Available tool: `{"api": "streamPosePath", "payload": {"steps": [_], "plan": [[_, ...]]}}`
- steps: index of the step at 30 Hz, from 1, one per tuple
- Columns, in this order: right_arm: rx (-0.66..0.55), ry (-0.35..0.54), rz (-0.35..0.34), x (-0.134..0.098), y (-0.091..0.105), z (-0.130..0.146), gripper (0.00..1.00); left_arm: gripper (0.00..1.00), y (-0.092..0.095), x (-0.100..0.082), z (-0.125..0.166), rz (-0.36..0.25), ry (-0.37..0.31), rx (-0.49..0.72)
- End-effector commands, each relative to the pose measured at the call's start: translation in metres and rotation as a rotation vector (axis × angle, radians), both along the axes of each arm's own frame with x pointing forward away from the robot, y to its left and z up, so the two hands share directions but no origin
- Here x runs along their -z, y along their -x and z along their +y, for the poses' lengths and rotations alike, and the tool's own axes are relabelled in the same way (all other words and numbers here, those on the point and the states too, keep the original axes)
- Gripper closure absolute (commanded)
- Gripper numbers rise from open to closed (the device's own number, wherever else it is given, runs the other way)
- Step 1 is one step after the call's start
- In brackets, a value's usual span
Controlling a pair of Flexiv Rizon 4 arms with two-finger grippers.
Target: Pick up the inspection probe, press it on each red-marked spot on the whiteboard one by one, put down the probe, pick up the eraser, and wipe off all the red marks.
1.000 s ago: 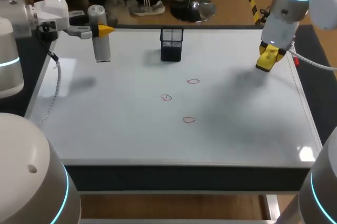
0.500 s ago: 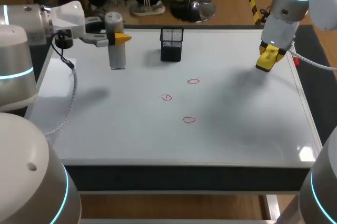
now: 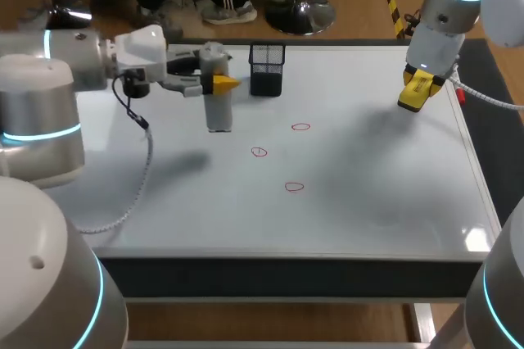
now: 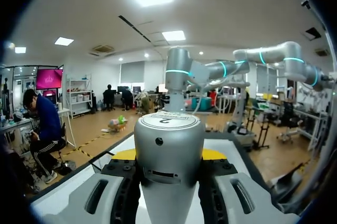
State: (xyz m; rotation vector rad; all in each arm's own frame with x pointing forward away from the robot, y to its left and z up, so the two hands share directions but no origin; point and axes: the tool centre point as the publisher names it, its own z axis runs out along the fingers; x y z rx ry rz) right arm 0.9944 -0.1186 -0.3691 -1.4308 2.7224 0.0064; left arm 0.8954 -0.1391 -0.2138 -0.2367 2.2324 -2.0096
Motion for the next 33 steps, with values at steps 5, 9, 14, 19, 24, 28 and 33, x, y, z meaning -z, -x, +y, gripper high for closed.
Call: {"api": "streamPosePath", "payload": {"steps": [5,9,14,19,24,28,33], "plan": [[-0.002,0.003,0.001,-0.001,0.0,-0.001,1.0,1.0,0.0,0.019,-0.027,0.024,0.005,0.064],[-0.002,0.003,0.001,-0.001,0.0,-0.001,1.0,1.0,0.001,0.027,-0.037,0.015,0.017,0.097],[-0.002,0.003,0.001,-0.001,0.0,-0.001,1.0,1.0,0.002,0.037,-0.051,0.014,0.012,0.128],[-0.002,0.003,0.001,-0.001,0.0,-0.001,1.0,1.0,0.0,0.045,-0.057,0.0,0.024,0.139],[-0.002,0.003,0.001,-0.001,0.0,-0.001,1.0,1.0,-0.006,0.054,-0.063,-0.003,0.032,0.156],[-0.002,0.003,0.001,-0.001,0.0,-0.001,1.0,1.0,-0.007,0.057,-0.067,-0.005,0.035,0.171],[-0.002,0.003,0.001,-0.001,0.0,-0.001,1.0,1.0,-0.006,0.063,-0.069,0.001,0.039,0.184]]}}
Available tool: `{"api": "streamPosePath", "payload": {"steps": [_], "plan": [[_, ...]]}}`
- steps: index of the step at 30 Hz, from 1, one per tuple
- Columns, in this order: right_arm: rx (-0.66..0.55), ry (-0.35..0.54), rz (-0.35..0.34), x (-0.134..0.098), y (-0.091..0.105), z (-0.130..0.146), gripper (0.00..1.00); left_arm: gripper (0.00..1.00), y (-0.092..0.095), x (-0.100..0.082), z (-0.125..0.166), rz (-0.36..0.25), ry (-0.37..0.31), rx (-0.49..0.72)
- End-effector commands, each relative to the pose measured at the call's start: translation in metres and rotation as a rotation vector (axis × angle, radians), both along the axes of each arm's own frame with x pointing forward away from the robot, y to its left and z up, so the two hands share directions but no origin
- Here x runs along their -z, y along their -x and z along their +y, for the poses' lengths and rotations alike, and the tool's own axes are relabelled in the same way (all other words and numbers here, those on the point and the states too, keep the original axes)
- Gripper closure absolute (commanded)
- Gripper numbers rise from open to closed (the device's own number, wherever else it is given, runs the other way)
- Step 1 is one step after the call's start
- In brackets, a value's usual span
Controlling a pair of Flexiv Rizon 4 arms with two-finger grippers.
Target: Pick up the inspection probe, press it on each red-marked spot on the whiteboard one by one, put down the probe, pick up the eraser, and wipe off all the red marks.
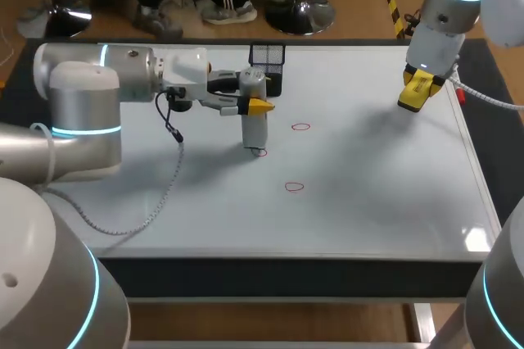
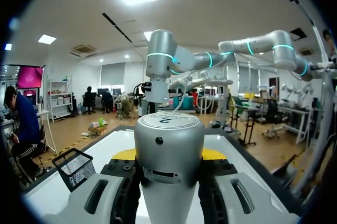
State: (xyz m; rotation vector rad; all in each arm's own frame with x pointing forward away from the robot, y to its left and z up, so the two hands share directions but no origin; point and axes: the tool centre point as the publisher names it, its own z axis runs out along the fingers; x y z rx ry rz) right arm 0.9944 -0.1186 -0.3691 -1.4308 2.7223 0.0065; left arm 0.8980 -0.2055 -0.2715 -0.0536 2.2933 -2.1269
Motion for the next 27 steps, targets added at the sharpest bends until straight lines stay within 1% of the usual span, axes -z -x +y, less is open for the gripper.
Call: {"api": "streamPosePath", "payload": {"steps": [1,19,27], "plan": [[-0.002,0.003,0.001,-0.001,-0.0001,-0.0007,1.0,1.0,-0.0039,0.0067,-0.0025,0.001,0.008,0.019],[-0.002,0.003,0.001,-0.001,-0.0001,-0.0007,1.0,1.0,0.0016,0.015,-0.0041,-0.003,0.012,0.03],[-0.002,0.003,0.001,-0.001,-0.0001,-0.0007,1.0,1.0,0.0019,0.0139,-0.0038,-0.01,0.01,0.031]]}}
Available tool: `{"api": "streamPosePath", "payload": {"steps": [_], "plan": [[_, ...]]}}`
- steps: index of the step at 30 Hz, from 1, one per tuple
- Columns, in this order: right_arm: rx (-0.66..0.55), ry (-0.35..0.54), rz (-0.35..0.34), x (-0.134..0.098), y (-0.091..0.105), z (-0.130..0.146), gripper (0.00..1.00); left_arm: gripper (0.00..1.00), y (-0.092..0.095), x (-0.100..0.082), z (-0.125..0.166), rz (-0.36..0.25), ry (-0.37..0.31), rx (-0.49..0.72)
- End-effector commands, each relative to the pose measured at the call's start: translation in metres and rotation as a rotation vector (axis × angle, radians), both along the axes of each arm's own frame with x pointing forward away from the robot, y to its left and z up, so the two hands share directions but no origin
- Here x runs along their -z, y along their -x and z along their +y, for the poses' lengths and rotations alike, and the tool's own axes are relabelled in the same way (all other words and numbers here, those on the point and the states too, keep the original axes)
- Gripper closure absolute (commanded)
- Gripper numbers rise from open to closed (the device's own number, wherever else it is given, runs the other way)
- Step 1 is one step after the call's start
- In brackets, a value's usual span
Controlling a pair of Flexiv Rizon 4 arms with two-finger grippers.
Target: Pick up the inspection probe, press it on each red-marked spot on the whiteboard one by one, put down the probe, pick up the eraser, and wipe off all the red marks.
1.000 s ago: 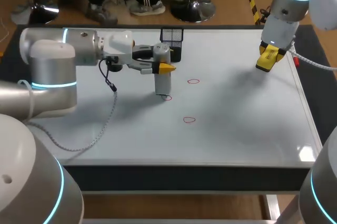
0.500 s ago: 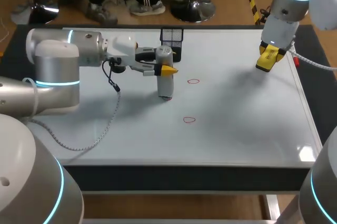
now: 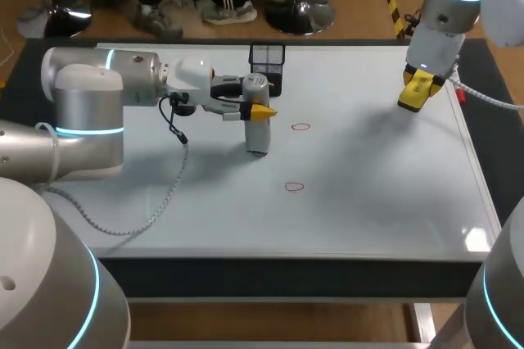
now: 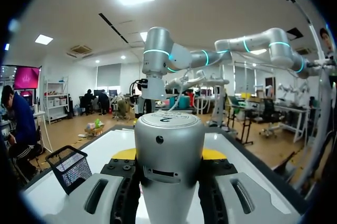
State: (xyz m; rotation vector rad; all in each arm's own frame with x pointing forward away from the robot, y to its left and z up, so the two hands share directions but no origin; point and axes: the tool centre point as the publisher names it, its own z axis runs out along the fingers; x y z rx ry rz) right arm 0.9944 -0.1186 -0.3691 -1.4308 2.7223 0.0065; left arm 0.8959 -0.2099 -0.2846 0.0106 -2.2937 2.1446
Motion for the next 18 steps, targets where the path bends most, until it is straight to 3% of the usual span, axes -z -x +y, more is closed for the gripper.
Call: {"api": "streamPosePath", "payload": {"steps": [1,18], "plan": [[-0.002,0.003,0.001,-0.001,-0.0001,-0.0007,1.0,1.0,-0.0002,0.0002,0.0008,-0.003,0.002,0.0],[-0.002,0.003,0.001,-0.001,-0.0001,-0.0007,1.0,1.0,0.0006,-0.0094,0.0015,-0.012,0.006,-0.006]]}}
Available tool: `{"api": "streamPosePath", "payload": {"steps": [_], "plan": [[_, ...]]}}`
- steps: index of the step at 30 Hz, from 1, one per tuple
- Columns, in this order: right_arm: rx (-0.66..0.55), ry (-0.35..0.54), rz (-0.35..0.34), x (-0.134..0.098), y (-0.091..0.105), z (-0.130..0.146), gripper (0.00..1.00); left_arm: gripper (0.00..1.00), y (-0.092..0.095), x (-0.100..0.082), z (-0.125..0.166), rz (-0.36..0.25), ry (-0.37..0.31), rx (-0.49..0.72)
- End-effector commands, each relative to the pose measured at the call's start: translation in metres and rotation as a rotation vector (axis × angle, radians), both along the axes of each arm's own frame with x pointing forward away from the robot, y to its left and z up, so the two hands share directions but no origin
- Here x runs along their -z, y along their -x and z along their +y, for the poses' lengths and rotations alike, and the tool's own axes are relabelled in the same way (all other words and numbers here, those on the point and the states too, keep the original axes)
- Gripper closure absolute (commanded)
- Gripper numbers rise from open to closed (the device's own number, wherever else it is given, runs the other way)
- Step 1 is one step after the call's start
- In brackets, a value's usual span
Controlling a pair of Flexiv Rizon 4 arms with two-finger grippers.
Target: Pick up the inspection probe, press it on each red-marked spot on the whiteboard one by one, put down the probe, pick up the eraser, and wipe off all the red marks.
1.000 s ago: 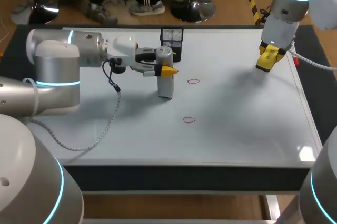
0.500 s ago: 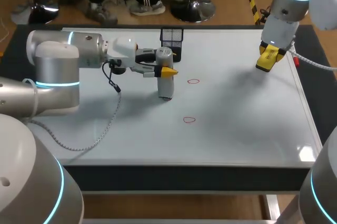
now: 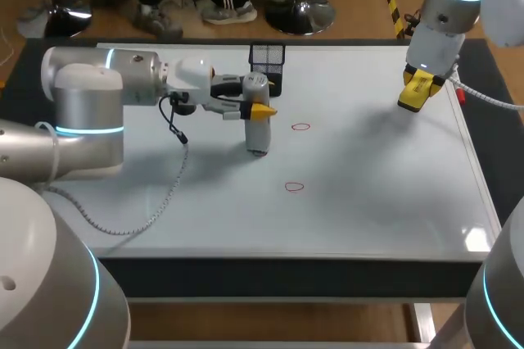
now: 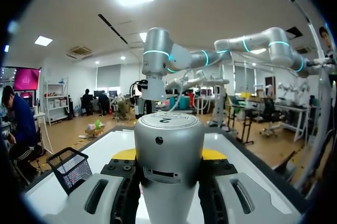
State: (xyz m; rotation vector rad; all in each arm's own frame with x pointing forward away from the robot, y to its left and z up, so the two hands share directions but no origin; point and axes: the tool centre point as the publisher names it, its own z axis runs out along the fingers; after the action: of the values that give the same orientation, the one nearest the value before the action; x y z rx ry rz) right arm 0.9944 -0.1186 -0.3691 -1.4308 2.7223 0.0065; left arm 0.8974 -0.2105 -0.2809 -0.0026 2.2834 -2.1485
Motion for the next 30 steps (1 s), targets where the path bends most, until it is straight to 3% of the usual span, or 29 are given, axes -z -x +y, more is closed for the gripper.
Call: {"api": "streamPosePath", "payload": {"steps": [1,13,30], "plan": [[-0.002,0.003,0.001,-0.001,0.0,-0.001,1.0,1.0,0.003,-0.007,0.003,-0.006,-0.001,-0.006],[-0.002,0.003,0.001,-0.001,0.0,-0.001,1.0,1.0,0.02,-0.024,0.042,-0.015,-0.012,-0.107],[-0.002,0.003,0.001,-0.001,0.0,-0.001,1.0,1.0,0.073,-0.028,0.138,-0.039,-0.031,-0.326]]}}
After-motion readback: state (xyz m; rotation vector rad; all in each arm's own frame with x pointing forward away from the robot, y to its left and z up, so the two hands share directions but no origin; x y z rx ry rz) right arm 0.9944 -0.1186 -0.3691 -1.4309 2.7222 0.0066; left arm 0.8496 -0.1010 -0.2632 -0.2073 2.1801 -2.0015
